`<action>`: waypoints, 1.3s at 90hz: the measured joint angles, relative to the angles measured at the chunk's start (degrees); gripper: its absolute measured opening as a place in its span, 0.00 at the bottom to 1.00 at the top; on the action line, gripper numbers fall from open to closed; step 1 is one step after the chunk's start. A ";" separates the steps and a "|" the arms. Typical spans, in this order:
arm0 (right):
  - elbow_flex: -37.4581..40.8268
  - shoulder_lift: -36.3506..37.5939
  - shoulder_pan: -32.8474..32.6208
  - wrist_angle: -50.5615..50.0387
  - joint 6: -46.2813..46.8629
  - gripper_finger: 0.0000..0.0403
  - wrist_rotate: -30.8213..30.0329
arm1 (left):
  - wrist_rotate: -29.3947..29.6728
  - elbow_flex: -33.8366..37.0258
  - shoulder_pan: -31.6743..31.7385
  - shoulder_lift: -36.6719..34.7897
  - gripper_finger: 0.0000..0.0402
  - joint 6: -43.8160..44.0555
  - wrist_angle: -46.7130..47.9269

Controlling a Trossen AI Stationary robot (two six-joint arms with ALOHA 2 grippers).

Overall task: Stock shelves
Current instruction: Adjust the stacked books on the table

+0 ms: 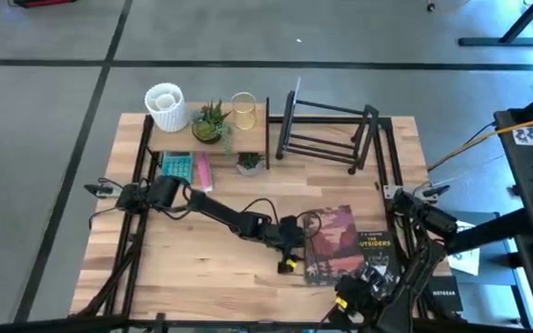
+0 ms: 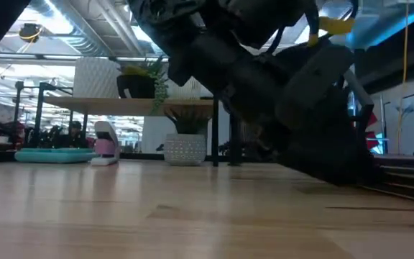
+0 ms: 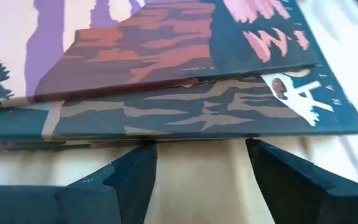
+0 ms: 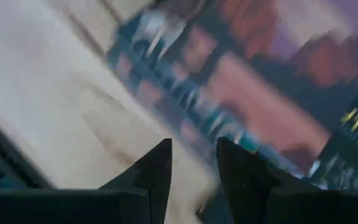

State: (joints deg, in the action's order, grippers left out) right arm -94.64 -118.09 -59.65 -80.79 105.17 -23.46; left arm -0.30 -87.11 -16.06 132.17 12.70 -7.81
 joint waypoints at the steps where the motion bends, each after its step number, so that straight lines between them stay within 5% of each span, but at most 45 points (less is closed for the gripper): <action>1: -0.06 0.01 0.14 -0.52 0.17 0.27 -0.36 | -0.08 0.00 -0.09 0.01 0.59 0.02 -0.04; 22: 0.82 0.14 4.80 -8.85 7.31 0.27 5.00 | 0.96 -0.11 -1.50 -0.36 0.59 -0.64 0.53; 42: 8.48 0.73 6.71 -9.13 8.89 0.27 23.88 | 1.34 -0.22 -1.68 -0.56 0.59 1.76 2.38; 57: 12.73 1.16 4.79 -9.07 8.88 0.27 32.43 | 1.75 -0.26 -2.50 -0.60 0.59 1.71 2.90; 77: 19.89 7.88 1.20 4.68 14.64 0.27 23.20 | 1.79 -0.13 -2.64 -0.60 0.59 1.43 2.23; 93: 27.56 12.56 -1.21 14.82 23.55 0.27 22.52 | 1.47 -0.13 -2.08 -0.03 0.59 1.84 1.30; 117: 26.31 14.09 -2.26 20.35 19.37 0.27 15.44 | 1.61 -0.13 -1.98 0.05 0.59 1.87 1.13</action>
State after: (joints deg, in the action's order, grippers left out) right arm -68.33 -104.01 -61.91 -60.45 124.55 -8.02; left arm 1.31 -87.24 -18.04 132.22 14.57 -6.68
